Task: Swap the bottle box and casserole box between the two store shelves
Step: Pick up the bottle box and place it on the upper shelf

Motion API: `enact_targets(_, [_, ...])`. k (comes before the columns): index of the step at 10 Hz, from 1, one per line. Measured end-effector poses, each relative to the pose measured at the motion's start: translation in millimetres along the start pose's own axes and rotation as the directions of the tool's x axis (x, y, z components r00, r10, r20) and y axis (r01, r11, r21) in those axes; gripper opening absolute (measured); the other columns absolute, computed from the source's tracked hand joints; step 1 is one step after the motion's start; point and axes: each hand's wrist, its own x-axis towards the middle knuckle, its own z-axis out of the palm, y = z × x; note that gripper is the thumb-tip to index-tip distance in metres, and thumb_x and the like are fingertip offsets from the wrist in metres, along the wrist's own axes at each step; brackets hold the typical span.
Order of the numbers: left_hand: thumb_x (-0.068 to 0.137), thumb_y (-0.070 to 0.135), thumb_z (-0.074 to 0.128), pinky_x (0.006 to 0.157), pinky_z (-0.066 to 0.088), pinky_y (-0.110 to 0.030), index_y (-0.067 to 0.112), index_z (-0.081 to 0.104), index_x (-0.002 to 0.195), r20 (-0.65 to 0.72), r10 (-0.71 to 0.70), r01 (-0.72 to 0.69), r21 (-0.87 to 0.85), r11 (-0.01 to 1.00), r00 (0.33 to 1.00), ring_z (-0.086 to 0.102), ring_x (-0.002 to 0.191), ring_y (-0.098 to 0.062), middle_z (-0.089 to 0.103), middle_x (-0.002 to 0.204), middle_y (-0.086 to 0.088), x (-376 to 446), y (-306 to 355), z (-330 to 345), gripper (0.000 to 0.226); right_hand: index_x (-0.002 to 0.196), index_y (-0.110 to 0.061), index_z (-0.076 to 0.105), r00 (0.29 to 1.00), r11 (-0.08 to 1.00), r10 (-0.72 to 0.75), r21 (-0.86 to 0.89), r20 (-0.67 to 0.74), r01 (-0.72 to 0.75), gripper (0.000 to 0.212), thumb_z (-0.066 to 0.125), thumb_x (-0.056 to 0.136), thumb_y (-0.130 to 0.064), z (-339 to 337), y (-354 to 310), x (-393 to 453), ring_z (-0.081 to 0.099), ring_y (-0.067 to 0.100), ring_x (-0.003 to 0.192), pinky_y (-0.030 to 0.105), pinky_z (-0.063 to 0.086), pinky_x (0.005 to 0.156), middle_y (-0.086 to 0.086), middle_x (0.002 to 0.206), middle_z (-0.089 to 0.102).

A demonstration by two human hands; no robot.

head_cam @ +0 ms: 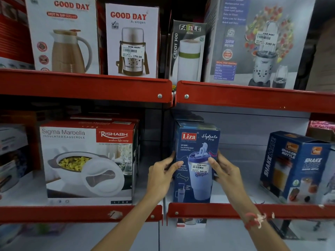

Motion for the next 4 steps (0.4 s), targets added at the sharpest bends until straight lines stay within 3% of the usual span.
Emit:
enact_targets(2, [0.084,0.036,0.063,0.078,0.061,-0.050,0.020,0.048,0.139,-0.015,0.015,-0.015,0.052,0.999,1.000,0.070,0.100,-0.020,0.072,0.113,-0.011,-8,8,1,0.059,0.140,-0.025,0.051,1.000,0.999,-0.023,-0.035,0.013,0.023,0.055,0.059,0.087,-0.034,1,-8,-9,0.063,0.020,0.118,0.019,0.059,0.068,-0.001,0.126,0.069])
enact_targets(3, [0.084,0.035,0.066,0.095,0.055,-0.044,0.014,0.040,0.143,-0.074,0.035,-0.026,0.123,0.992,0.997,0.065,0.113,-0.024,0.063,0.130,-0.014,-13,6,-3,0.067,0.147,-0.025,0.040,0.998,0.971,-0.049,-0.238,-0.051,0.036,0.062,0.060,0.089,-0.037,6,-20,-22,0.054,0.023,0.128,0.030,0.053,0.089,-0.001,0.137,0.058])
enact_targets(4, [0.087,0.043,0.058,0.092,0.044,-0.008,0.013,0.045,0.139,-0.160,0.247,-0.190,0.305,0.933,0.956,0.059,0.117,-0.010,0.061,0.134,-0.009,-30,23,-14,0.061,0.140,-0.015,0.049,0.883,0.771,-0.422,-0.594,-0.205,0.230,0.058,0.053,0.092,-0.047,19,-46,-41,0.056,0.025,0.123,0.031,0.047,0.095,0.009,0.138,0.055])
